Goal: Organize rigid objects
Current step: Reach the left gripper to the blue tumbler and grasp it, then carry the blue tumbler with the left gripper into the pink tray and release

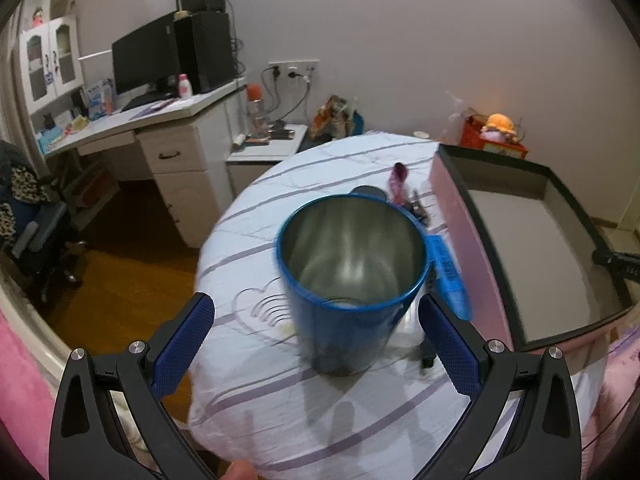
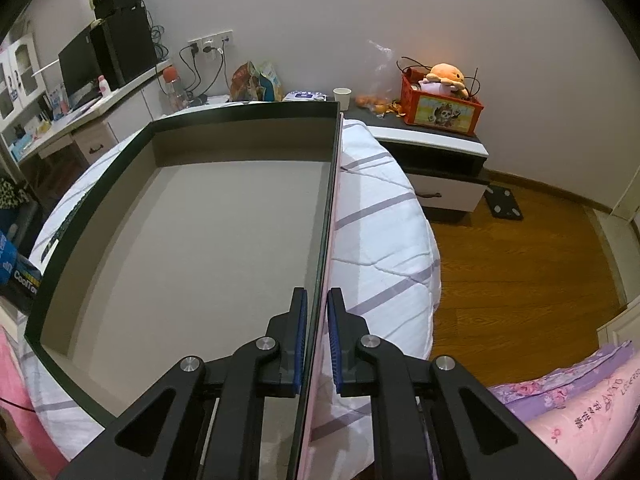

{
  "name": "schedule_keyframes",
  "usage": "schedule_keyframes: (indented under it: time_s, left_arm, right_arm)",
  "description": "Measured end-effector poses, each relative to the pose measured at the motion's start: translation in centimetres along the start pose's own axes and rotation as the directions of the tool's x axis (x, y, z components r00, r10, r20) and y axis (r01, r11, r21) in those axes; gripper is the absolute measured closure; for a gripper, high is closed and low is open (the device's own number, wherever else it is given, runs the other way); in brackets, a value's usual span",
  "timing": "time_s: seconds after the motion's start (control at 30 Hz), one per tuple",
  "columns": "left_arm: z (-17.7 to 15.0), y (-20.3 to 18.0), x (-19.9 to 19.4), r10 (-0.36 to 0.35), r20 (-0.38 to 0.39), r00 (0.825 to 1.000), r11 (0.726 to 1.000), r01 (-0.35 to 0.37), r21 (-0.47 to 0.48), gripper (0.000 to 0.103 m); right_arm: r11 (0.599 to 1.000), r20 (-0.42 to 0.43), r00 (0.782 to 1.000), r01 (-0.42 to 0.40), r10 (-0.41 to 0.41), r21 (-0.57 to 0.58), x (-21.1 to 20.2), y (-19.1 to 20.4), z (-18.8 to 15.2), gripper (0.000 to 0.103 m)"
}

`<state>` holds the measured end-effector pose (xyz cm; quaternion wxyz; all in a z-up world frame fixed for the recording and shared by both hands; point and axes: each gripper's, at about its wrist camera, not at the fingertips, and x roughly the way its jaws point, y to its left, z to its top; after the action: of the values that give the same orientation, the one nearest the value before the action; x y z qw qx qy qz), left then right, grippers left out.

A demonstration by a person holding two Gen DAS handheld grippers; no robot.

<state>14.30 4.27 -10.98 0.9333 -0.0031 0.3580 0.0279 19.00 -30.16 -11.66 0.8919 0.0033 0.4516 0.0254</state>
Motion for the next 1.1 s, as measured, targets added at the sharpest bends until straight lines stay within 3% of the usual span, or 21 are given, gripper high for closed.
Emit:
schedule_keyframes:
  time_s: [0.13, 0.23, 0.27, 0.37, 0.67, 1.1]
  left_arm:
    - [0.3, -0.3, 0.8, -0.021, 0.017, 1.0, 1.0, 0.021, -0.012, 0.0]
    - [0.3, -0.4, 1.6, -0.026, 0.002, 1.0, 1.0, 0.026, -0.013, 0.016]
    - [0.3, -0.5, 2.0, -0.029, -0.011, 1.0, 1.0, 0.028, -0.01, 0.026]
    - [0.2, -0.6, 2.8, -0.036, -0.036, 0.999, 0.999, 0.036, -0.002, 0.035]
    - [0.4, 0.0, 3.0, -0.064, -0.041, 0.997, 0.997, 0.062, -0.046, 0.035]
    - [0.2, -0.7, 2.2, -0.055, -0.02, 0.998, 0.998, 0.055, -0.011, 0.035]
  right_arm:
    - [1.0, 0.0, 1.0, -0.004, 0.004, 0.004, 0.0, 0.0, 0.0, 0.093]
    - [1.0, -0.001, 1.0, -0.01, 0.01, 0.005, 0.1, -0.1, 0.1, 0.093]
    - [1.0, -0.001, 1.0, -0.011, 0.011, 0.006, 0.1, -0.1, 0.1, 0.093]
    - [1.0, -0.001, 1.0, -0.01, 0.01, 0.004, 0.1, -0.1, 0.1, 0.093]
    - [1.0, 0.001, 1.0, -0.017, 0.017, 0.011, 0.0, -0.2, 0.1, 0.092]
    - [1.0, 0.002, 1.0, -0.018, 0.018, 0.011, 0.1, -0.1, 0.1, 0.091]
